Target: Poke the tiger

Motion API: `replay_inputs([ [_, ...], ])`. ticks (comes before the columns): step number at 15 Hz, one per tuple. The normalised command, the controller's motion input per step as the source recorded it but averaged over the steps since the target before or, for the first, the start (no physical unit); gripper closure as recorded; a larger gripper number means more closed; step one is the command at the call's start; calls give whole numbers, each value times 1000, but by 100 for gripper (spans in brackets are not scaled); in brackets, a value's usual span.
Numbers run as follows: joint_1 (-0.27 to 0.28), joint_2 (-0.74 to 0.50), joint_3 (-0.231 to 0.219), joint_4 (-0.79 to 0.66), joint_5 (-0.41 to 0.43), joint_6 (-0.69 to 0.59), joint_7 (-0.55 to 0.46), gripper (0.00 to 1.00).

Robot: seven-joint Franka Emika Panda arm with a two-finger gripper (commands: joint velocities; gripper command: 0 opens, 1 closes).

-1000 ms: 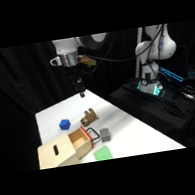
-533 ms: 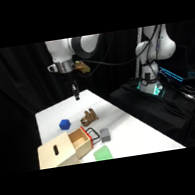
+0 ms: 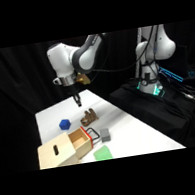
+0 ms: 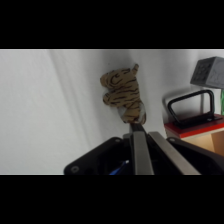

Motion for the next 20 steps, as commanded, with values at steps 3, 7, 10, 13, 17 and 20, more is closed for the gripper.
replay_inputs([
  [3,-26,79,38,-126,143,227,-174,93],
  [7,-41,111,48,-123,159,247,-193,95],
  [10,-71,141,76,-72,187,241,-224,94],
  [13,-95,201,88,18,175,252,-227,95],
  [17,-126,232,93,91,154,192,-231,95],
  [20,-78,73,65,40,97,56,-160,95],
])
